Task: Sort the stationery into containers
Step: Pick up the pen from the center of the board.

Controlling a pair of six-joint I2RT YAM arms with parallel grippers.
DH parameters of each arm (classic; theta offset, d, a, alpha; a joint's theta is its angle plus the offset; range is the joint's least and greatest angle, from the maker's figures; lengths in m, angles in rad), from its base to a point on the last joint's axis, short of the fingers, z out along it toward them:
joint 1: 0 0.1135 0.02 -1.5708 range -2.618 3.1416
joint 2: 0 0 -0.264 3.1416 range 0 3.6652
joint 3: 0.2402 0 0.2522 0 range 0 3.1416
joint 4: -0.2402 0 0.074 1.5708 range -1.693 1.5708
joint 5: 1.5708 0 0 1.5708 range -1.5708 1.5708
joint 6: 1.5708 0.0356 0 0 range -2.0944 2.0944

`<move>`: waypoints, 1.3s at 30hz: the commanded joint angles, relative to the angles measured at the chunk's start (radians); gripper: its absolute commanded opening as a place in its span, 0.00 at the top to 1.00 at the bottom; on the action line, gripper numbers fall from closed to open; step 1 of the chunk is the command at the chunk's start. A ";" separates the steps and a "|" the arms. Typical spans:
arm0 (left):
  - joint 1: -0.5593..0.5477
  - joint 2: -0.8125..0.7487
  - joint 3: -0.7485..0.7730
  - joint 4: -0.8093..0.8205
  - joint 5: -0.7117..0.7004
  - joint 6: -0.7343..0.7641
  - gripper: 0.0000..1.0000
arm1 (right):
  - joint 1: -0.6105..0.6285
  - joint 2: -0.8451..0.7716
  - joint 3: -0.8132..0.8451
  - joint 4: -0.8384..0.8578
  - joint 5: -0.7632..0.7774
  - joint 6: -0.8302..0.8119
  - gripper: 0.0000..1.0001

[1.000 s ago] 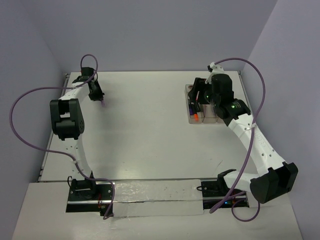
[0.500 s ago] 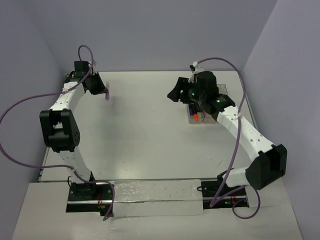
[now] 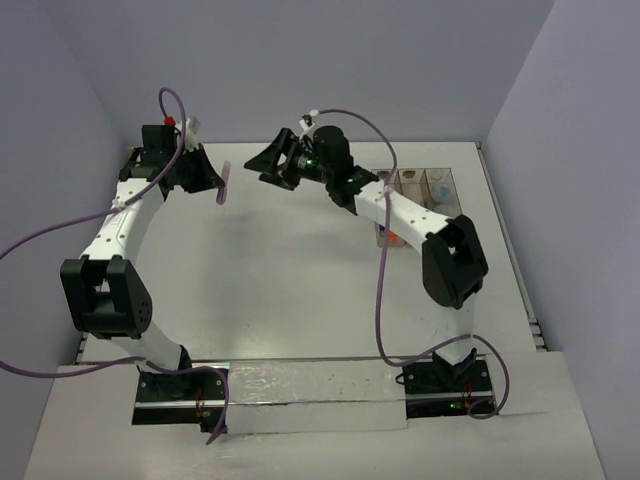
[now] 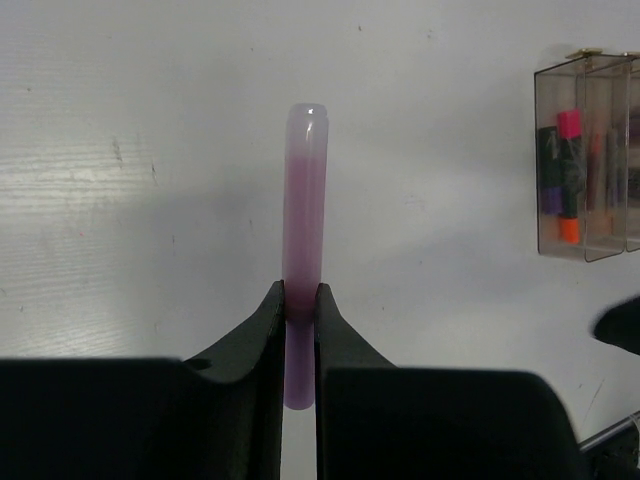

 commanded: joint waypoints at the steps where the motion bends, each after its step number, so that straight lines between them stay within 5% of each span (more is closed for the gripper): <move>1: -0.008 -0.046 -0.035 0.012 0.031 0.014 1.00 | 0.007 0.134 0.063 0.167 -0.012 0.237 0.22; 8: -0.017 -0.033 -0.035 0.021 0.039 0.010 1.00 | 0.030 0.266 0.244 0.019 0.020 0.179 0.19; 19: -0.031 -0.004 -0.046 0.039 0.037 0.010 1.00 | 0.041 0.406 0.316 0.057 0.004 0.265 0.19; 39: -0.054 0.020 -0.078 0.083 0.039 -0.004 1.00 | 0.067 0.485 0.256 0.180 0.018 0.401 0.25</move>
